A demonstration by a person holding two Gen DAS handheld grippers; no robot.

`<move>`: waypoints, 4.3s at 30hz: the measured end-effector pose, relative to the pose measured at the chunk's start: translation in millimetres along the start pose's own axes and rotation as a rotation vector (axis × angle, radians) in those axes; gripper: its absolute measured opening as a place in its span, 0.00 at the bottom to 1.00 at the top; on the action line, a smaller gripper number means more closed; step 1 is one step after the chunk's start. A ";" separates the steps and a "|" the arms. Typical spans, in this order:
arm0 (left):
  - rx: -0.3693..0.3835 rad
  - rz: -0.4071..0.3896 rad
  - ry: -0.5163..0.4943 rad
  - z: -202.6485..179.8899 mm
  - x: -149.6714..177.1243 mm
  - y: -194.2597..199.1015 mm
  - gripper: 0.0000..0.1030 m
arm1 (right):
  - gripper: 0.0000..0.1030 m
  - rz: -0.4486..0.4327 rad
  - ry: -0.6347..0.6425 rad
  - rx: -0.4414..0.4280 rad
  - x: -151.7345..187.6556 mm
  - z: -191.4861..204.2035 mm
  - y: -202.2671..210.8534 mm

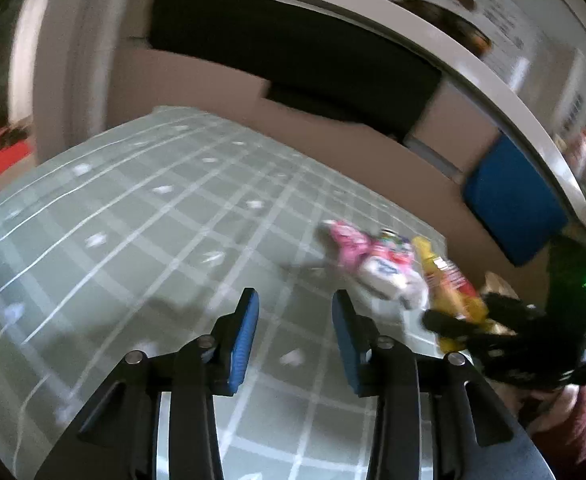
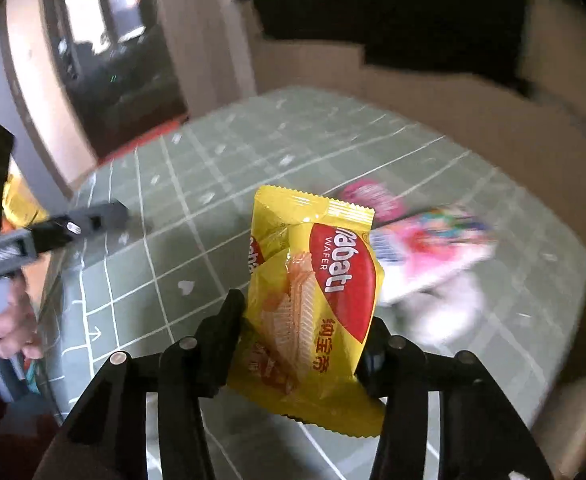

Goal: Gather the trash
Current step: 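Grasp the yellow Nabati wafer packet with the right tool, then grasp the pink lollipop wrapper with the left tool while the right tool holds the wafer packet, then carry the wafer packet and pink wrapper into the bin and open both tools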

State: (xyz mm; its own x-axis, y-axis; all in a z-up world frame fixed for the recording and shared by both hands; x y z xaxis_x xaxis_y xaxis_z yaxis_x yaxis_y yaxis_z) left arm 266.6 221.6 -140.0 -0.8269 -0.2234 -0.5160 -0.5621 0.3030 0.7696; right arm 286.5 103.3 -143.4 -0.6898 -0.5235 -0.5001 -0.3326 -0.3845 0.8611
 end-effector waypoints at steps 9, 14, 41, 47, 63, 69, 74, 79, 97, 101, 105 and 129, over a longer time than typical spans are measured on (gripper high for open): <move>-0.072 0.101 -0.116 -54.5 -65.9 -96.0 0.42 | 0.45 -0.144 -0.300 0.052 31.6 -113.3 54.4; -0.175 0.185 -0.125 -52.3 -89.1 -145.3 0.42 | 0.45 -0.154 -0.368 0.020 43.3 -139.9 51.8; -0.201 0.052 -0.205 -93.4 -81.6 -82.6 0.14 | 0.46 -0.162 -0.308 0.061 44.2 -126.3 60.1; -0.169 -0.095 -0.226 -131.5 -80.6 -20.2 0.14 | 0.46 -0.205 -0.273 0.112 34.1 -116.1 91.8; -0.082 -0.326 -0.339 -252.6 -60.2 71.5 0.14 | 0.46 -0.375 -0.229 0.322 39.0 -122.9 219.6; -0.021 -0.347 -0.385 -301.9 -50.4 74.6 0.14 | 0.46 -0.412 -0.262 0.384 60.8 -143.3 254.0; 0.019 -0.330 -0.431 -338.3 -39.0 65.0 0.14 | 0.46 -0.426 -0.308 0.419 80.5 -165.1 273.4; 0.054 -0.293 -0.459 -366.8 -28.4 43.5 0.14 | 0.46 -0.429 -0.355 0.444 101.6 -187.2 284.8; 0.186 0.074 -0.439 -395.4 19.1 -126.7 0.14 | 0.46 -0.295 -0.524 0.393 160.9 -268.6 220.1; 0.189 0.182 -0.420 -392.3 34.6 -166.7 0.14 | 0.46 -0.268 -0.555 0.365 167.9 -283.1 201.7; 0.230 0.266 -0.420 -395.4 47.6 -191.9 0.14 | 0.46 -0.247 -0.583 0.351 174.3 -294.5 189.0; 0.109 0.025 -0.317 -307.6 -11.7 -122.4 0.45 | 0.66 -0.134 -0.579 0.317 172.9 -289.3 140.3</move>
State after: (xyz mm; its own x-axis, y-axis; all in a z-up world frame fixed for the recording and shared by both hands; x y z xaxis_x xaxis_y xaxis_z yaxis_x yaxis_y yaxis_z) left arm 349.9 -97.8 -112.5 -0.7942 0.0796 -0.6024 -0.5262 0.4056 0.7474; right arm 306.7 -261.1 -135.4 -0.8335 0.0397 -0.5511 -0.5511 -0.1295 0.8243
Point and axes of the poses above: each gripper's, at about its wrist camera, not at the fingertips, and y roughly against the way its jaws point, z to its left, x to its underside, the point moved 10 cm from there along -y, roughly the way its jaws point, and after that the axes turned 15 degrees about z, right-handed, at the moved point
